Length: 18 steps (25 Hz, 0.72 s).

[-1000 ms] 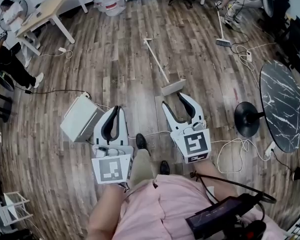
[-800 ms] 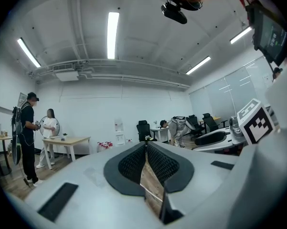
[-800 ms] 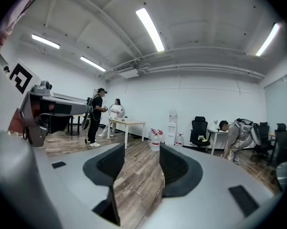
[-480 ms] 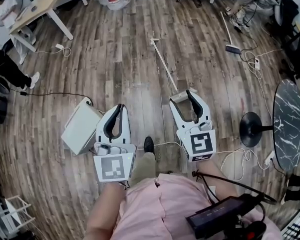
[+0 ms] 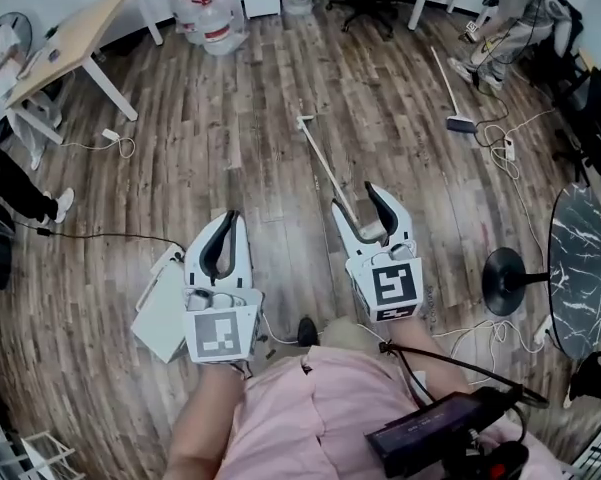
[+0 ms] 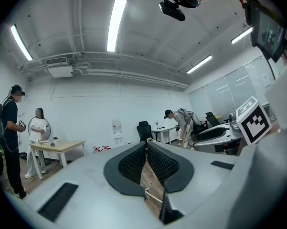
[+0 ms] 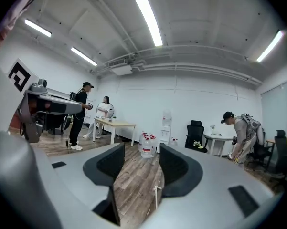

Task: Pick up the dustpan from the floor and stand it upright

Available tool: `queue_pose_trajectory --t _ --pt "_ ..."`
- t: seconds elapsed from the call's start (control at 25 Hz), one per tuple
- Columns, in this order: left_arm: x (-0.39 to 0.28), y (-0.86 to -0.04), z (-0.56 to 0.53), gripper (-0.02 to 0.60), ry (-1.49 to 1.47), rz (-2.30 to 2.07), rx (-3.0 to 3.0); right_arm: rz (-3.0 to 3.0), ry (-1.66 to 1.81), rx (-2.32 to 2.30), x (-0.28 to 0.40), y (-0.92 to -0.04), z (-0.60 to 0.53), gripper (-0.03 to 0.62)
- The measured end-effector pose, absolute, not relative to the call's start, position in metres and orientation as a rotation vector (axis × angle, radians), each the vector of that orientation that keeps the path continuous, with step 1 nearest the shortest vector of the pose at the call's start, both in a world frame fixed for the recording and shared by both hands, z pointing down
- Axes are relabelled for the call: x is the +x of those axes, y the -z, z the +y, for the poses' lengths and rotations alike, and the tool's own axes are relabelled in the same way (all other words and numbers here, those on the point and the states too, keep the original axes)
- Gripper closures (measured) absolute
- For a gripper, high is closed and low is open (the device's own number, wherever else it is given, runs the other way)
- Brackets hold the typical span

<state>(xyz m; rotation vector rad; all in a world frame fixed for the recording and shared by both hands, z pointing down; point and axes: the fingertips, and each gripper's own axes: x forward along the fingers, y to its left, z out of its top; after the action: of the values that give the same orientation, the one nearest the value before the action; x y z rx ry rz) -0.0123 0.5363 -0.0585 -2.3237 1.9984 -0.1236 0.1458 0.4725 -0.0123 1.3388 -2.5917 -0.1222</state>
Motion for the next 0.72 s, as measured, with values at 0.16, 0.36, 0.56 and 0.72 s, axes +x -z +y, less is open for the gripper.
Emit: queue_pose_trajectory --t 0.16,0.36,0.56,0.72 --pt "-0.019 0.057 0.508 0.558 0.161 1.971 -2.323 -2.577 0.11 1.37 0.145 0.011 0.445 0.37" --pt "-0.016 0.043 0.467 0.558 0.166 1.976 -2.38 -2.565 0.085 1.383 0.144 -0.002 0.406 0.375" --pt "-0.02 0.022 0.402 0.558 0.234 1.932 -2.397 -2.554 0.078 1.388 0.139 -0.018 0.337 0.376" --pt "-0.018 0.009 0.326 0.558 0.272 1.927 -2.431 -2.545 0.102 1.395 0.137 -0.018 0.252 0.378"
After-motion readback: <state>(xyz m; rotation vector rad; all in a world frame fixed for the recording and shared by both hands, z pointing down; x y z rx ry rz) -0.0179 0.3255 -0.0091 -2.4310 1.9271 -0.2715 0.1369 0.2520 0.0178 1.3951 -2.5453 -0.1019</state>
